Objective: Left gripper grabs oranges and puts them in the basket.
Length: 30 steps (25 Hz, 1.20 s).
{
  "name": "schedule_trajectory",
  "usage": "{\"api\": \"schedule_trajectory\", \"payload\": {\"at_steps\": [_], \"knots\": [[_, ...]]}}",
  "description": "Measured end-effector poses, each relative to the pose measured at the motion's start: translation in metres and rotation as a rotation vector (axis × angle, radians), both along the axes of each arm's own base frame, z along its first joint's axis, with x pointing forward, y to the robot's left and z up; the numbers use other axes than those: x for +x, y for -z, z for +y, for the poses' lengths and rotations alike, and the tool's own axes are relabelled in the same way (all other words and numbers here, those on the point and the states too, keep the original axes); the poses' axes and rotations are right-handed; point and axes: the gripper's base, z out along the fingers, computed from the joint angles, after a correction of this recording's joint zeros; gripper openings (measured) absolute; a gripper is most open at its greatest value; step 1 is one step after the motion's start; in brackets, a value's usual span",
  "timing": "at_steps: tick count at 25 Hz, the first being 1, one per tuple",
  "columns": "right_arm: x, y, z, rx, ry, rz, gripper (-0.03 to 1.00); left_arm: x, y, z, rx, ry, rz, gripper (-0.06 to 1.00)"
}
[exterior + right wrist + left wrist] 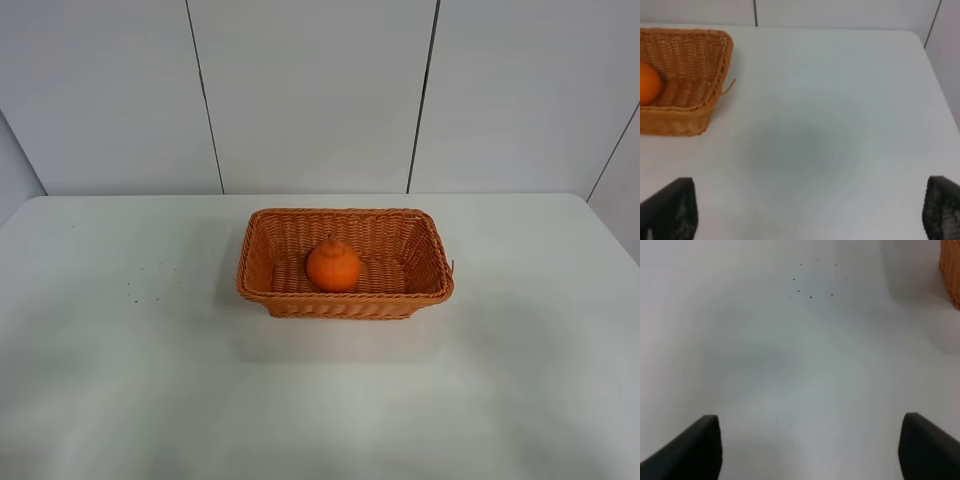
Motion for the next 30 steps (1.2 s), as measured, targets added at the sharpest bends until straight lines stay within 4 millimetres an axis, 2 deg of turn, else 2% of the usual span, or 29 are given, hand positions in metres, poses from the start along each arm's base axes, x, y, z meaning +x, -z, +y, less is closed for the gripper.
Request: {"api": "schedule_trajectory", "payload": {"at_steps": [30], "knots": [[0.0000,0.0000,0.0000,0.000,0.000,0.000,0.69,-0.0001,0.0000,0.0004,0.002,0.014,0.000,0.82]]}}
